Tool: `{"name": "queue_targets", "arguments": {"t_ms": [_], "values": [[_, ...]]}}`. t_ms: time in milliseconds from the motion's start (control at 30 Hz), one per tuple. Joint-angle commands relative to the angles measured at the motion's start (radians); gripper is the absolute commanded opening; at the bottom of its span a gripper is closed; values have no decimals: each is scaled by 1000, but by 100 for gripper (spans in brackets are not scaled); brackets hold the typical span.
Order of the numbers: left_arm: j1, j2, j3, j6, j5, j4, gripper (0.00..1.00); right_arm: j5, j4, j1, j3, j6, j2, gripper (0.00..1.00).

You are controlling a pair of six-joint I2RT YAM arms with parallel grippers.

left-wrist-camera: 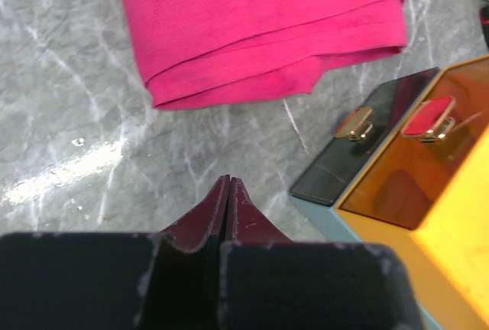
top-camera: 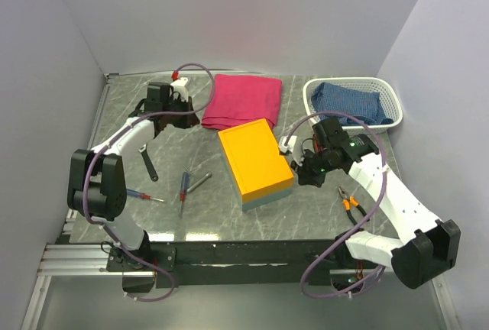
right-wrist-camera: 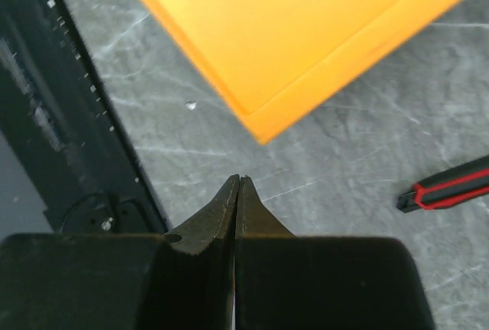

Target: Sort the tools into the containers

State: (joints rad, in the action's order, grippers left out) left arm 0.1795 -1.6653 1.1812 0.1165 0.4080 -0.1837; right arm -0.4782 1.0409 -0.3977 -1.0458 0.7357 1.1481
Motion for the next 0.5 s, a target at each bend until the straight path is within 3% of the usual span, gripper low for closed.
{"name": "queue_targets", "arguments": {"t_ms": [0,133,267,467], "values": [[8,36,14,-28,48,29,1,-62,110,-16,-42,106,-27,0],[12,-28,73,-60,69,12,1,-88,125,-29,-23,143,-41,0],[17,-76,127,-48,51,-17,1,-47,70,-46,-23,80,-34,0],[15,89,20,11,-32,-40,1,39,7,-44,9,53,-44,0]]}}
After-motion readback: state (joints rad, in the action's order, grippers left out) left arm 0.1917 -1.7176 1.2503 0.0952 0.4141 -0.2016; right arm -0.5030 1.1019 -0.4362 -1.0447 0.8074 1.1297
